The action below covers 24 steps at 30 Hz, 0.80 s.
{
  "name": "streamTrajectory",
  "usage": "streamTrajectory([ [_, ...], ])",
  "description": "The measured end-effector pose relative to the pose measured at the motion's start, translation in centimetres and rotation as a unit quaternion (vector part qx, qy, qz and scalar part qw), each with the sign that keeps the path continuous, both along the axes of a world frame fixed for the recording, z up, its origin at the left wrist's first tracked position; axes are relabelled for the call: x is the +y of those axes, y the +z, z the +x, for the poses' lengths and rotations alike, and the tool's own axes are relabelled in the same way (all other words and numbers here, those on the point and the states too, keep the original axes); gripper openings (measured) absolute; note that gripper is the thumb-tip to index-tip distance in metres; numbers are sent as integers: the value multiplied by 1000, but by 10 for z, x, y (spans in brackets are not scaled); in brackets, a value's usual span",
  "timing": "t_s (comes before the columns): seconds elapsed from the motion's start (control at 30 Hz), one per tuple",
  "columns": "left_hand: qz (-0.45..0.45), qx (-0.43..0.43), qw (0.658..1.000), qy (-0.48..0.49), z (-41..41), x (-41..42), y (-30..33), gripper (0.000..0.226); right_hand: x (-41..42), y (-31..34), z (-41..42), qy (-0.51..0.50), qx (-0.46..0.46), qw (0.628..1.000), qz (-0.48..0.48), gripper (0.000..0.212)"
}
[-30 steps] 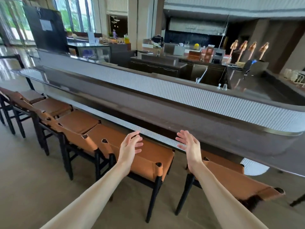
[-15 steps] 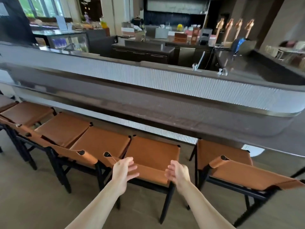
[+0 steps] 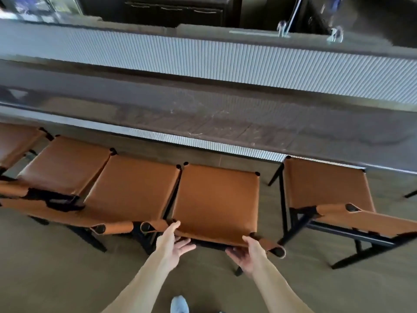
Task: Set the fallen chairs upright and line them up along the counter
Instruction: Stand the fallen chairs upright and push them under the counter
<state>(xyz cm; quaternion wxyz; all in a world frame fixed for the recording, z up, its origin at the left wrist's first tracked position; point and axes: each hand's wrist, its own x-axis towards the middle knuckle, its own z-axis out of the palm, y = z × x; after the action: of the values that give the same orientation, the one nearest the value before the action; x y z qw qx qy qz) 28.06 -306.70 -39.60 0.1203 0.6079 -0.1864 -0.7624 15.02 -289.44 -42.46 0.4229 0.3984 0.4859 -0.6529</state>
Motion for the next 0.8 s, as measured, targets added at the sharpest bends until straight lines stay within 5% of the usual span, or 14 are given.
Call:
streamTrajectory([
  [0.33,45,-11,998,50,-20,-32,-33,51,-31,-13,5,-140,10,990,-12,40],
  [0.8,53,17,998,39,-96,-73,-32,40,-65,-23,-66,-159,54,986,-21,38],
])
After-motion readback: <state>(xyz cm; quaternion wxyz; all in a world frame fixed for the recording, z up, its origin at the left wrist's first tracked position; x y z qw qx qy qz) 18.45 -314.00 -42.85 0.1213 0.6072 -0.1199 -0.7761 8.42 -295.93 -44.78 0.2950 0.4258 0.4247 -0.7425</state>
